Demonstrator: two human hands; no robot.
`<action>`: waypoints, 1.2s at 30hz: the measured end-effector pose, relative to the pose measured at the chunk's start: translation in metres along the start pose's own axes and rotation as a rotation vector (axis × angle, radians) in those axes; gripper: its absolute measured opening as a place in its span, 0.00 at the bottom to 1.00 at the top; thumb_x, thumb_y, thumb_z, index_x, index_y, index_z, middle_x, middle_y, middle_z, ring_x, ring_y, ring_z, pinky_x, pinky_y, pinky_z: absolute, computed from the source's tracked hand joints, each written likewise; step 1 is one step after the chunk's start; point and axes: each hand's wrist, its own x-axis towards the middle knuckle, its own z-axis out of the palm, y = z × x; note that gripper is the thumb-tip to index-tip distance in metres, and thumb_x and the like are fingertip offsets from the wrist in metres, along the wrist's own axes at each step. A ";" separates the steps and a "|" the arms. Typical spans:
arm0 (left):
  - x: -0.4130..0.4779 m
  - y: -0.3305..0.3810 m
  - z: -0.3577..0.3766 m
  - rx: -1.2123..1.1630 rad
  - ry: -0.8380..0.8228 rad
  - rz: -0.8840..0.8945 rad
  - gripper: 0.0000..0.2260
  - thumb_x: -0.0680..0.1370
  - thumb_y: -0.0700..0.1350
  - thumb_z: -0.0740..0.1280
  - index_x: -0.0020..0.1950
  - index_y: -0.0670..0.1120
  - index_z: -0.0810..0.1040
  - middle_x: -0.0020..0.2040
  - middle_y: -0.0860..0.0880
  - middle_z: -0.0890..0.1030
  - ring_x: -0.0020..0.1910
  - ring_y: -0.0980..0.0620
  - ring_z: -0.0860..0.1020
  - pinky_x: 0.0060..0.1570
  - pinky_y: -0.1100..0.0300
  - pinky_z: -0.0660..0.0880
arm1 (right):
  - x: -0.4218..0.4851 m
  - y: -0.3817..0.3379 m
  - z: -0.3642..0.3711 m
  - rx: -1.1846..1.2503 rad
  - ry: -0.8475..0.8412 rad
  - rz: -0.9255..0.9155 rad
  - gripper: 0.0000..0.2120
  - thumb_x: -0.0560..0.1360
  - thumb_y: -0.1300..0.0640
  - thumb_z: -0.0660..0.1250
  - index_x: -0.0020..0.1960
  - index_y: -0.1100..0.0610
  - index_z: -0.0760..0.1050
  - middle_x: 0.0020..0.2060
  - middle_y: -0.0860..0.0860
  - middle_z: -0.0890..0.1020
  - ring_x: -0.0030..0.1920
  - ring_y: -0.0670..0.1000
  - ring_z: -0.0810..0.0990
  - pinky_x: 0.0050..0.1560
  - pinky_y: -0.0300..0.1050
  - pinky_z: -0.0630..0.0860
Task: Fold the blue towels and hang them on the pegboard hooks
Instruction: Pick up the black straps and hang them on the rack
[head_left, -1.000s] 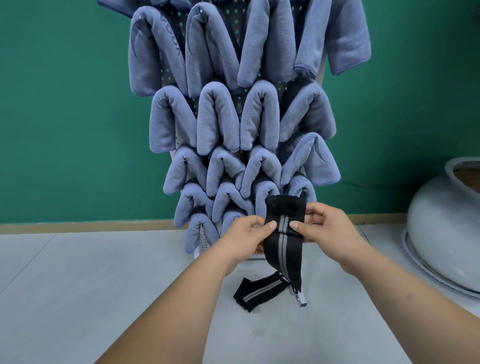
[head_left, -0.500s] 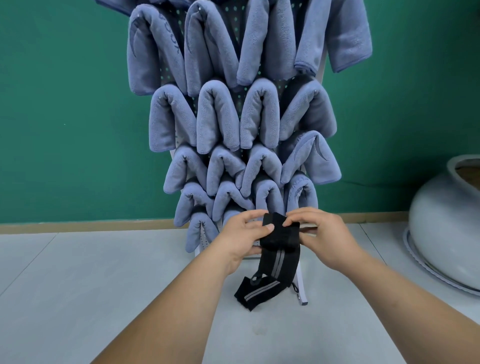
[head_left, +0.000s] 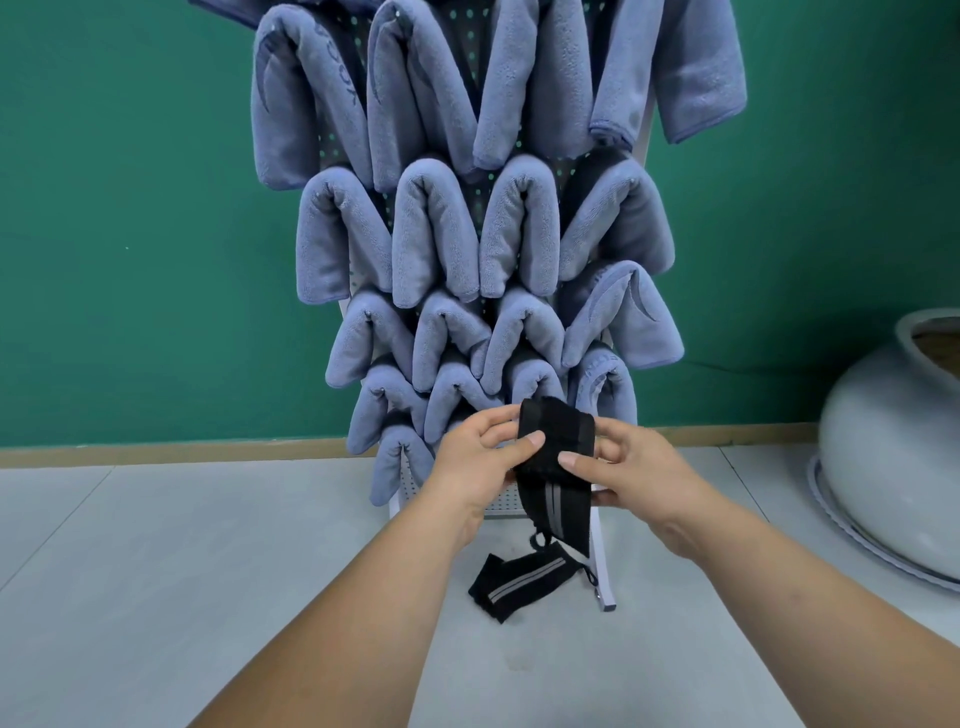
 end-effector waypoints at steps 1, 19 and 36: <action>0.000 0.000 0.000 0.011 0.001 -0.019 0.16 0.80 0.46 0.75 0.66 0.50 0.80 0.57 0.53 0.88 0.55 0.52 0.86 0.59 0.51 0.82 | 0.002 0.000 0.000 0.020 0.014 -0.015 0.20 0.78 0.61 0.75 0.68 0.51 0.79 0.54 0.57 0.88 0.56 0.60 0.87 0.58 0.56 0.84; 0.002 0.001 -0.004 -0.259 -0.084 -0.338 0.14 0.83 0.51 0.70 0.54 0.40 0.85 0.57 0.38 0.86 0.52 0.43 0.86 0.58 0.46 0.82 | 0.003 0.013 -0.011 -0.641 0.180 -0.307 0.24 0.72 0.74 0.72 0.49 0.45 0.85 0.51 0.35 0.86 0.55 0.37 0.84 0.60 0.35 0.77; 0.012 -0.078 0.028 0.250 0.127 -0.159 0.10 0.83 0.44 0.64 0.57 0.58 0.80 0.55 0.50 0.86 0.55 0.47 0.85 0.61 0.44 0.81 | 0.020 0.063 0.017 -0.571 0.226 0.049 0.09 0.82 0.54 0.67 0.61 0.52 0.75 0.51 0.51 0.86 0.52 0.56 0.85 0.55 0.60 0.83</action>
